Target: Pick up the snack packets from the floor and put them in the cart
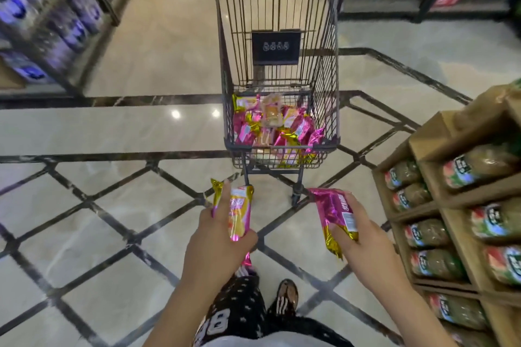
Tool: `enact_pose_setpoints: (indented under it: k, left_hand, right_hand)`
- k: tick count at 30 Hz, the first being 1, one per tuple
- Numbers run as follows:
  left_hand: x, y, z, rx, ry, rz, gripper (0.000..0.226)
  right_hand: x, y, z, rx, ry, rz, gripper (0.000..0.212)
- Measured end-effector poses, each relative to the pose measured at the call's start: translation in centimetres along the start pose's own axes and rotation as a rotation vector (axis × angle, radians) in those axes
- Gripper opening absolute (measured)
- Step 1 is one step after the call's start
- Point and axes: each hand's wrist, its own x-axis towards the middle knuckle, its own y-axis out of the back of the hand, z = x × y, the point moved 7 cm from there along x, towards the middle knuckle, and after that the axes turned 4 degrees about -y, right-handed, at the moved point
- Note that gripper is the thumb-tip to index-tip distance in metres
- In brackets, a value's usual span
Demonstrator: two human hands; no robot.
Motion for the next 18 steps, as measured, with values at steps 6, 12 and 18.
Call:
enact_pose_setpoints:
  k: [6,12,18]
  left_hand:
    - [8.2,-0.1,-0.8,-0.019,-0.001,-0.076,0.105]
    - [21.0,2.0,0.7,-0.01,-0.05,-0.158,0.104]
    - [33.1,4.9,3.8,0.095,-0.131,-0.186,0.1]
  right_hand:
    - [6.5,-1.6,-1.6,0.034,-0.087,-0.035,0.067]
    - [16.9,-0.9,-7.3,0.069,-0.133,0.046,0.063]
    - [27.3,-1.6,-11.8,0.104,-0.193,0.105,0.067]
